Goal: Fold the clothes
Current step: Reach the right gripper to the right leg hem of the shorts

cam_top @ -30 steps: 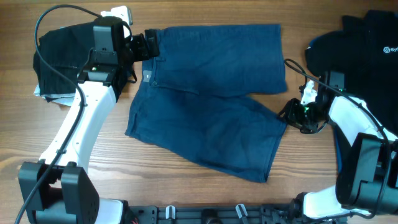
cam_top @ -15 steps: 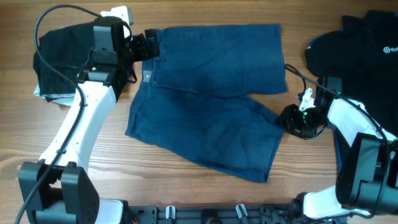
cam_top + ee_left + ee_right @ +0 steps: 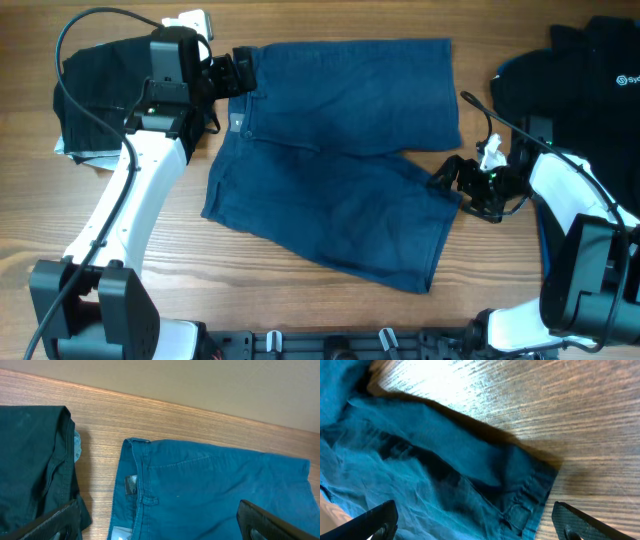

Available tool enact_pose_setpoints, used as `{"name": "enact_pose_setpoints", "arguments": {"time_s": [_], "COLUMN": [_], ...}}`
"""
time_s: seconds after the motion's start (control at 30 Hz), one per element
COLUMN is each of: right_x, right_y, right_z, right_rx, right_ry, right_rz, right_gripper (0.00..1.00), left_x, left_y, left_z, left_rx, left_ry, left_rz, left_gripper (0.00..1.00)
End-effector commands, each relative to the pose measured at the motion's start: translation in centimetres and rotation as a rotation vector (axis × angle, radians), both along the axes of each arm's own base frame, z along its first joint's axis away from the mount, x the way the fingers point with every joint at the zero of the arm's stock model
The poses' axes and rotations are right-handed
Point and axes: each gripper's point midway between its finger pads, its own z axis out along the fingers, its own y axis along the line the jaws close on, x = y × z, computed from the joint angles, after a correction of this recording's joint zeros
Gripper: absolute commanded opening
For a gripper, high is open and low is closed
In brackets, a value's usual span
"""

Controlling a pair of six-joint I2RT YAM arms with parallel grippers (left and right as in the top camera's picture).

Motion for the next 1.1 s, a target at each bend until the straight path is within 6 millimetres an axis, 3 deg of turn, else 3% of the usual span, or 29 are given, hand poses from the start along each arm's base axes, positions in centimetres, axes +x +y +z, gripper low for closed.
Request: {"name": "enact_pose_setpoints", "arguments": {"time_s": [0.0, 0.07, 0.1, 0.17, 0.23, 0.3, 0.37, 0.47, 0.7, 1.07], "right_x": [0.3, 0.2, 0.1, 0.1, 0.1, 0.1, 0.1, -0.2, 0.5, 6.8], "right_y": [0.2, 0.2, 0.2, 0.2, 0.2, 0.2, 0.1, -1.4, -3.7, -6.0], "right_z": [0.1, -0.3, -0.5, -0.5, -0.5, -0.5, -0.6, -1.3, -2.0, -0.6], "right_rx": [0.014, 0.015, 0.016, 0.017, 0.017, 0.016, 0.006, -0.086, -0.222, -0.346], "right_ry": [-0.034, -0.032, -0.026, -0.026, -0.026, -0.026, -0.025, -0.005, -0.029, -0.311], "right_rz": [0.001, -0.010, -0.021, -0.023, -0.023, -0.022, -0.021, -0.026, -0.033, -0.017], "right_gripper": [0.97, 0.85, 0.69, 0.53, 0.47, 0.27, 0.16, 0.05, 0.04, 0.04], "left_x": [0.1, 0.1, 0.1, 0.1, 0.1, 0.1, 0.1, 0.1, 0.1, 0.1], "left_y": [0.1, 0.1, 0.2, 0.2, 0.1, 0.1, 0.1, 0.2, 0.2, 0.1], "left_z": [0.1, 0.1, 0.1, 0.1, 0.1, 0.1, 0.1, 0.1, 0.1, 0.1], "left_rx": [-0.003, -0.003, -0.003, -0.003, -0.003, -0.003, -0.003, -0.003, -0.003, -0.003], "left_ry": [-0.004, -0.004, -0.004, -0.004, -0.004, -0.004, -0.004, -0.004, -0.004, -0.004], "left_rz": [0.008, 0.007, 0.008, 0.008, 0.007, 0.007, 0.007, 0.008, 0.008, 0.007], "left_gripper": [1.00, 1.00, 1.00, 1.00, 1.00, 1.00, 1.00, 1.00, 1.00, 1.00]}}
